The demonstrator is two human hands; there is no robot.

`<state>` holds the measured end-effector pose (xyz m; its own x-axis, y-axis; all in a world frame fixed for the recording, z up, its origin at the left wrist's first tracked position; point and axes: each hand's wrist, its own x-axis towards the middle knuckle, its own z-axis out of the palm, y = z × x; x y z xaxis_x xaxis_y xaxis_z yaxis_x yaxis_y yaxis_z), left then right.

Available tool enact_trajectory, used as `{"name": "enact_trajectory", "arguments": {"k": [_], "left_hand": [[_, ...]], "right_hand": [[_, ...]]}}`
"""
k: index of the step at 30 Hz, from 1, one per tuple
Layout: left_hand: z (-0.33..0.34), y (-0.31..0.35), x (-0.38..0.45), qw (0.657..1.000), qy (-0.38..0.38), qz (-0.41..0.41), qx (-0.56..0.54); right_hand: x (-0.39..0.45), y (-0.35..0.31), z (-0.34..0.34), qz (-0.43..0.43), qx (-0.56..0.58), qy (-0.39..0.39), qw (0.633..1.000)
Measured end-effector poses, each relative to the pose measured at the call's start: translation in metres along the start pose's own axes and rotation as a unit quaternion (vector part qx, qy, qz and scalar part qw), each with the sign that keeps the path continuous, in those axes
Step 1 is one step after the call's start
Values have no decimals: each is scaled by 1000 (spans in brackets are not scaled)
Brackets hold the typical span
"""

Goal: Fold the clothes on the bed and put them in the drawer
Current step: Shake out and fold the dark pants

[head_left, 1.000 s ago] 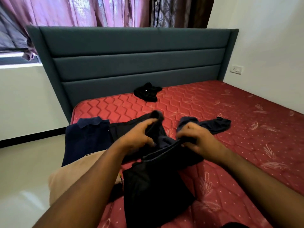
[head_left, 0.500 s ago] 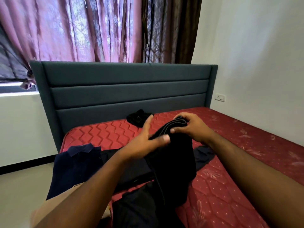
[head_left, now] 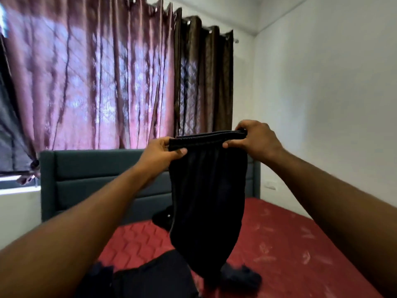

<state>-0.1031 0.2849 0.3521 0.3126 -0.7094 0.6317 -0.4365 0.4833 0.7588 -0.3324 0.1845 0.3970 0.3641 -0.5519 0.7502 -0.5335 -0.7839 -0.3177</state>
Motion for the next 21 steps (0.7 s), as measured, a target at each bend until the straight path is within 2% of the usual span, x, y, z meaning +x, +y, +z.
{"name": "enact_trajectory", "arguments": {"k": [3,5,8,11,12,13,14,15,16,17,18,19,21], "left_hand": [[-13,71,12,995,-22,6,93],[-23,114,14,999,-31,6,43],[-30,153,25,994,-86,-23,-58],[-21,135,49,973,-146,-181,11],[-13,117,58,962,-146,-213,84],[-4,98,69,954,-125,-200,183],[4,84,84,948,-85,-149,269],[12,77,99,948,-20,-77,308],[19,80,115,954,50,-4,296],[24,91,133,965,105,57,233],[27,107,147,973,139,96,155],[30,126,162,977,155,120,86],[33,157,177,978,153,138,-19]], "right_hand": [[6,-33,-55,37,79,-50,995],[13,-51,-100,39,170,-101,979],[33,-54,-143,24,310,-183,933],[54,-31,-112,66,280,-290,913],[59,-20,-90,87,235,-317,915],[68,-8,-67,95,185,-312,927],[82,2,-49,78,139,-257,953],[97,8,-39,47,108,-155,981],[117,10,-36,9,97,-27,995],[137,7,-41,-26,105,90,990],[152,-1,-51,-46,133,167,976],[168,-8,-64,-62,170,203,962],[188,-18,-87,-82,243,220,941]]}}
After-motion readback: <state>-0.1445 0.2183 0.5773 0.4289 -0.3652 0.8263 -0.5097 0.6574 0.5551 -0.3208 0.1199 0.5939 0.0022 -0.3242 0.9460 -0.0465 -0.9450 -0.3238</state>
